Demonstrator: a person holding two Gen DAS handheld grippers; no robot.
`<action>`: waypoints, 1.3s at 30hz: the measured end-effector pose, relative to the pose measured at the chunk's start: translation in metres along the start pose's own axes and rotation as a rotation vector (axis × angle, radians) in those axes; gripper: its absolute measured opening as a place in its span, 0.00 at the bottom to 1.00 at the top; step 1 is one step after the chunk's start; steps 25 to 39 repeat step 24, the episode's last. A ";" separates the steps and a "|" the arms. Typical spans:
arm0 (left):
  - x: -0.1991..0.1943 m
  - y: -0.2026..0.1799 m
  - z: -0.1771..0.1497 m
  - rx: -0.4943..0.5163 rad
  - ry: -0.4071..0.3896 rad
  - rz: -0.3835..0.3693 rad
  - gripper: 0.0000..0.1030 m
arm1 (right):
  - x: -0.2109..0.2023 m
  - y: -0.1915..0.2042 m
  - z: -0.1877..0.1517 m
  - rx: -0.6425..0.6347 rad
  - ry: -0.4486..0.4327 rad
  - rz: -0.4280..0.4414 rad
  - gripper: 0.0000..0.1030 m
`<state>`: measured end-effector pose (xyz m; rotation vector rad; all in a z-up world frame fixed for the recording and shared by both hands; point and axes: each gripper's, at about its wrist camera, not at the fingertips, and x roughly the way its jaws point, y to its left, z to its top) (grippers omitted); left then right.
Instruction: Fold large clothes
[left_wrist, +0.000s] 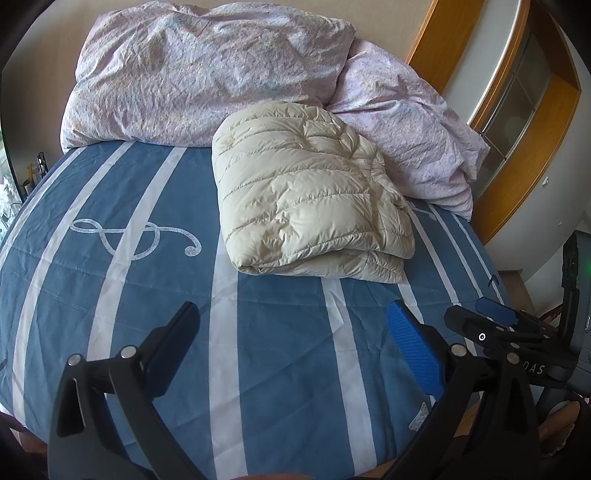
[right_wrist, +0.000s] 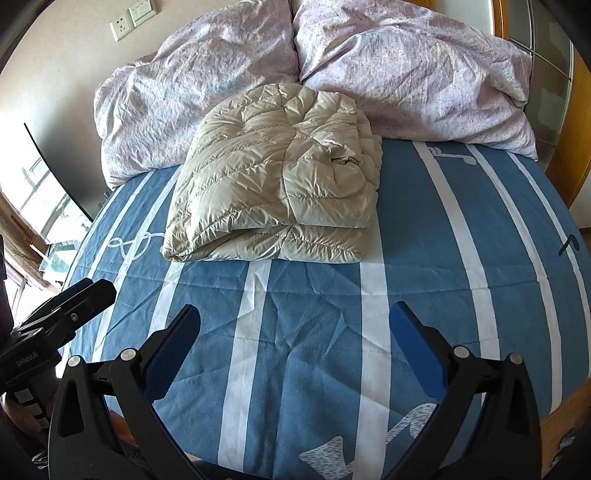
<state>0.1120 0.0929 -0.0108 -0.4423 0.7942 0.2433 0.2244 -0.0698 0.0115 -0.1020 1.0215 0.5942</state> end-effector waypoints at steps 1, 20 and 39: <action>0.000 0.000 0.000 -0.001 0.000 0.000 0.98 | 0.000 0.000 0.000 0.001 0.000 0.000 0.99; 0.002 0.002 0.000 -0.004 0.006 0.004 0.98 | 0.001 0.000 0.001 0.001 0.000 -0.001 0.99; 0.002 0.002 0.000 -0.004 0.006 0.006 0.98 | 0.001 0.000 0.001 0.001 0.000 -0.001 0.99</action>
